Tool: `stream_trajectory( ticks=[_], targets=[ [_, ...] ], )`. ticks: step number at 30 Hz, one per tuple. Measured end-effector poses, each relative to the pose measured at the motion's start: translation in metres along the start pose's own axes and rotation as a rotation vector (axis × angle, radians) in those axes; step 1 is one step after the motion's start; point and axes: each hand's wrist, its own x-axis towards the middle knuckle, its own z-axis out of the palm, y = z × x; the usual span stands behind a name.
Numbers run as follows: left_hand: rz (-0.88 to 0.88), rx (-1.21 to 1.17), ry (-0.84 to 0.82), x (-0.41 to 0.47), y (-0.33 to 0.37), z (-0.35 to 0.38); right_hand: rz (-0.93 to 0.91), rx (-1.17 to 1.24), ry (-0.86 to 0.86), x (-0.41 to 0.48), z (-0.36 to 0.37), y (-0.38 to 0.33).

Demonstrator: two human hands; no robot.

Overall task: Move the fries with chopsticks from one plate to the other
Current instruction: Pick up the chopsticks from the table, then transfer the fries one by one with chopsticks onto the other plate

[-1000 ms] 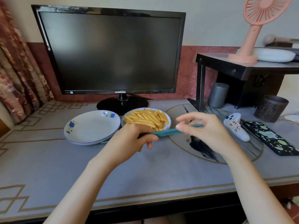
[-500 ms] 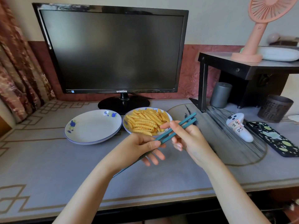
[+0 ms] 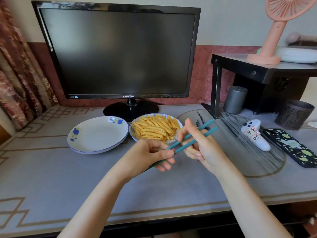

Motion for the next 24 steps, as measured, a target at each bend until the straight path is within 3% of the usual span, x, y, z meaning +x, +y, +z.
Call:
stream_trajectory(
  ticks=[11,13,15,18,24],
  targets=[
    [0.016,-0.018,0.048,0.008,-0.005,0.001,0.034,-0.052,0.037,0.009,-0.003,0.004],
    [0.052,0.131,0.174,0.01,-0.01,-0.008,-0.002,-0.019,0.087,0.011,-0.006,-0.001],
    [0.116,0.36,0.405,0.011,-0.02,-0.024,-0.055,0.041,0.211,0.014,-0.013,-0.007],
    [0.167,0.505,0.699,0.007,-0.034,-0.05,-0.136,0.081,0.401,0.021,-0.027,-0.016],
    [0.207,0.759,0.973,-0.009,-0.05,-0.112,-0.2,-0.053,0.572,0.033,-0.028,-0.016]
  ],
)
